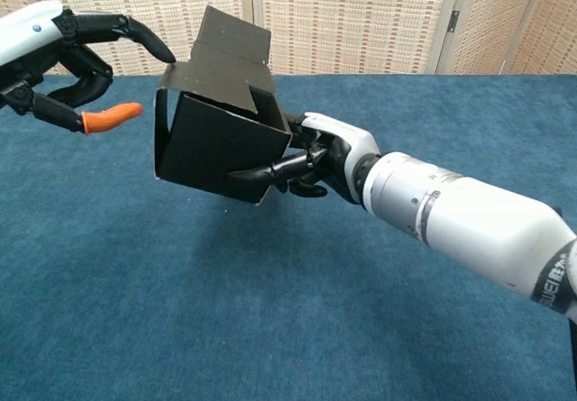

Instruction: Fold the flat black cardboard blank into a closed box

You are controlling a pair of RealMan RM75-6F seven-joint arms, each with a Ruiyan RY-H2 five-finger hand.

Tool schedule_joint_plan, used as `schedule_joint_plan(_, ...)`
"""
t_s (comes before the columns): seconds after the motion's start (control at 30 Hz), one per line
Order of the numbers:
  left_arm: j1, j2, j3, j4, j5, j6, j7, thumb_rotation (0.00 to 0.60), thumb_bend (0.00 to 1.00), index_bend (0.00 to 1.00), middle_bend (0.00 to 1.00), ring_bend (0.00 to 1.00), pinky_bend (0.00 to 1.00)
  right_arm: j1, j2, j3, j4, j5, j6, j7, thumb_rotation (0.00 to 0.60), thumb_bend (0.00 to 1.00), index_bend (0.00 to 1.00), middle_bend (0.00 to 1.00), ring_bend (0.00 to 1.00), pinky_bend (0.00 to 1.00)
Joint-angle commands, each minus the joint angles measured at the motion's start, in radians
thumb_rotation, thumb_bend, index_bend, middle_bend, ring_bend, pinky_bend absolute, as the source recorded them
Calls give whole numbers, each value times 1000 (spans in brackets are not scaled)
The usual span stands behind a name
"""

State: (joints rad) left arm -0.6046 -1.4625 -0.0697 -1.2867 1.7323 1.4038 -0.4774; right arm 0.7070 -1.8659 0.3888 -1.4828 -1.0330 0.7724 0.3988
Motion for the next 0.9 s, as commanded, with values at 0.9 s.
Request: schedule_joint_plan(0.9, -42, -289, 169, 597, 149, 80, -27, 600, 355, 405, 381, 854, 947, 58, -170, -102, 339, -120, 5, -53, 600, 108, 402, 455, 724, 1000)
